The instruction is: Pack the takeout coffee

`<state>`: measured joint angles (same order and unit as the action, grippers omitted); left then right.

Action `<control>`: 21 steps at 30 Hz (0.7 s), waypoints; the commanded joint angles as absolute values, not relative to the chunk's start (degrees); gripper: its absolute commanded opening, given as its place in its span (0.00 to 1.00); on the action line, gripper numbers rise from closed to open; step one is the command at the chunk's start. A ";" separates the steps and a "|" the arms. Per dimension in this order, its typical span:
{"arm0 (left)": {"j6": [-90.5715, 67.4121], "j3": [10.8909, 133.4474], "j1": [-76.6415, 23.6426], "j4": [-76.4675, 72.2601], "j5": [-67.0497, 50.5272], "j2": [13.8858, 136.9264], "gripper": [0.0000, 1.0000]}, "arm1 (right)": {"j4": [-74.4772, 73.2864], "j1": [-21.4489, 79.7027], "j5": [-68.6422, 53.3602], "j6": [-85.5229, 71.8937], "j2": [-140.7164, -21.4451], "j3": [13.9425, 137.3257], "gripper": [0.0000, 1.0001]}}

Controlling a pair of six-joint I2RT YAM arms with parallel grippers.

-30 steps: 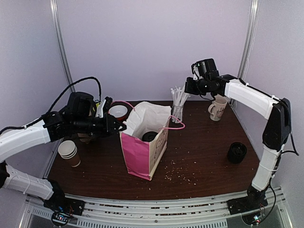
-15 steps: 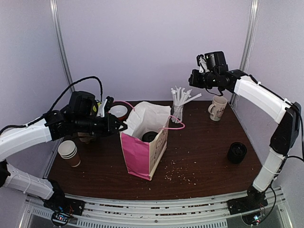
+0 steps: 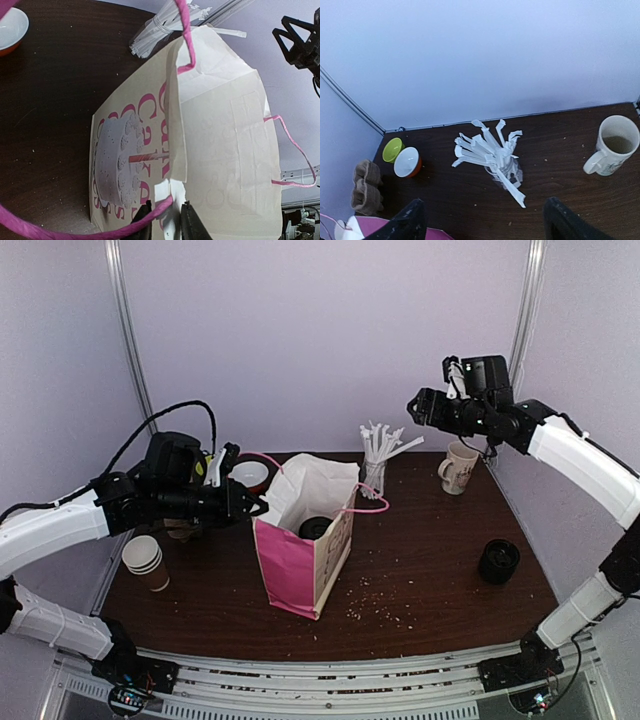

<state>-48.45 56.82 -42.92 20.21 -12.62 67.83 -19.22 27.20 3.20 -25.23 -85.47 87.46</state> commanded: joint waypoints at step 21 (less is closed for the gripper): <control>-46.85 56.07 -42.98 19.02 -12.32 67.41 0.22 | -8.04 24.30 -0.06 -37.22 -93.66 80.78 0.58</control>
